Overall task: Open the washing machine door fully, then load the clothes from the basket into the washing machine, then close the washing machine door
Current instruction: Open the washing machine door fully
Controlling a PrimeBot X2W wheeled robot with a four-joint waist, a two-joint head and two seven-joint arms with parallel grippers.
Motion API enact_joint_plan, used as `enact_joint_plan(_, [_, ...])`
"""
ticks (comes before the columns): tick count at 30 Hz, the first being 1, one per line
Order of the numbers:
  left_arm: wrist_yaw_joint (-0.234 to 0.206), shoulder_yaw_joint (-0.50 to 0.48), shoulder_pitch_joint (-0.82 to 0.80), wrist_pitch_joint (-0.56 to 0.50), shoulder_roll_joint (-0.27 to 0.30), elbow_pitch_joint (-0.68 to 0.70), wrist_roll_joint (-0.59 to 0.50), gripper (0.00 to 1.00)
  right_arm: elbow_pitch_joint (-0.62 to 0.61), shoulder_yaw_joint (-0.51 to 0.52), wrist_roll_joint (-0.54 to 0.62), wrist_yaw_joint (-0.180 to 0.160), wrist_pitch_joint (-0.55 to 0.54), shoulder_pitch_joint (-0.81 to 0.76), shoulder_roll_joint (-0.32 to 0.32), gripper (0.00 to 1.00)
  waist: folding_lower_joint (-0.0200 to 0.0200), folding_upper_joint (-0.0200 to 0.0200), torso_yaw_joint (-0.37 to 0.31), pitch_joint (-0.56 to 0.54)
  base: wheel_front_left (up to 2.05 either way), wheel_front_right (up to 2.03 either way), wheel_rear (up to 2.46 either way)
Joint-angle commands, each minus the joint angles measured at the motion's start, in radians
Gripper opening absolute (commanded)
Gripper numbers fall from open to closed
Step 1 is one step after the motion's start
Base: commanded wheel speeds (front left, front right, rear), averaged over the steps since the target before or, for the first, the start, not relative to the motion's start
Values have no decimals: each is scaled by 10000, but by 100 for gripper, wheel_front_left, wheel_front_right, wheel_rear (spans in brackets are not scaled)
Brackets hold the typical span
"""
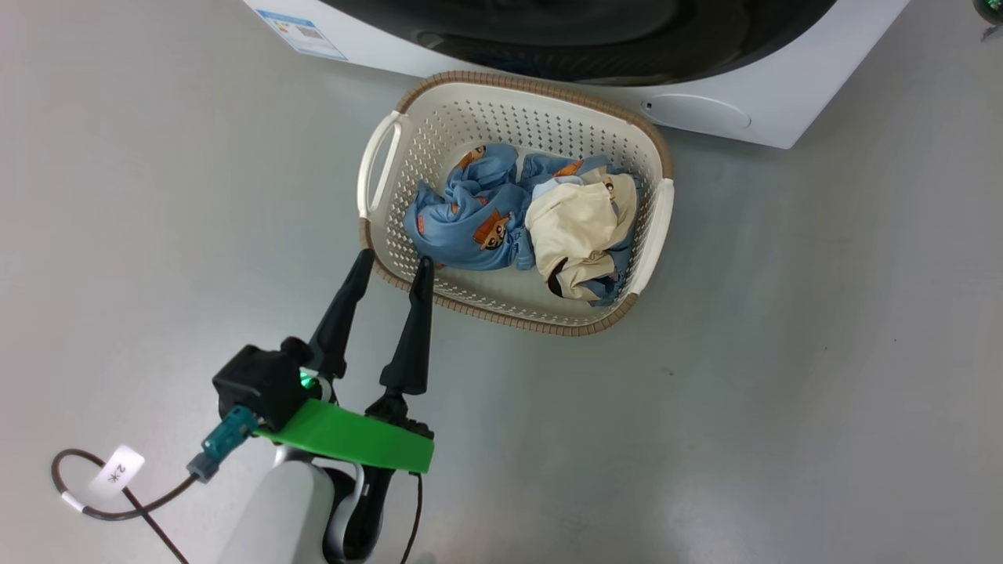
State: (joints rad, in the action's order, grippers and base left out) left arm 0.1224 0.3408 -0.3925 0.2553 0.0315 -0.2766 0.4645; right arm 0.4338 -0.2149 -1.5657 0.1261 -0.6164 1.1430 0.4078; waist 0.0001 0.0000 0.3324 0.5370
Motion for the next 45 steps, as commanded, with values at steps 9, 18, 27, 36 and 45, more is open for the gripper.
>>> enact_joint_plan(9, [-73, -328, -40, 65, 187, 223, 15, 100, -512, -414, 32, 46, -307, -591, -305, 0, 0, 0, -105, -416, 0, 0, 0])
enact_joint_plan(18, [-47, -485, 234, 65, 187, 177, -258, 100, -663, -705, -36, 46, -413, -1406, -527, 0, 0, 0, -218, -1051, 0, 0, 0])
enact_joint_plan(27, [-7, -642, 726, 65, 187, 159, -480, 100, -878, -999, -156, 46, -643, -2213, -823, 0, 0, 0, -230, -1750, 0, 0, 0])
enact_joint_plan(36, [13, -797, 1205, 65, 187, 157, -705, 100, -1110, -1385, -175, 46, -955, -3107, -1124, 0, 0, 0, -155, -2460, 0, 0, 0])
enact_joint_plan(45, [46, -1116, 1786, 65, 187, 195, -1021, 100, -1339, -1808, -249, 46, -1270, -4009, -1680, 0, 0, 0, -165, -3253, 0, 0, 0])
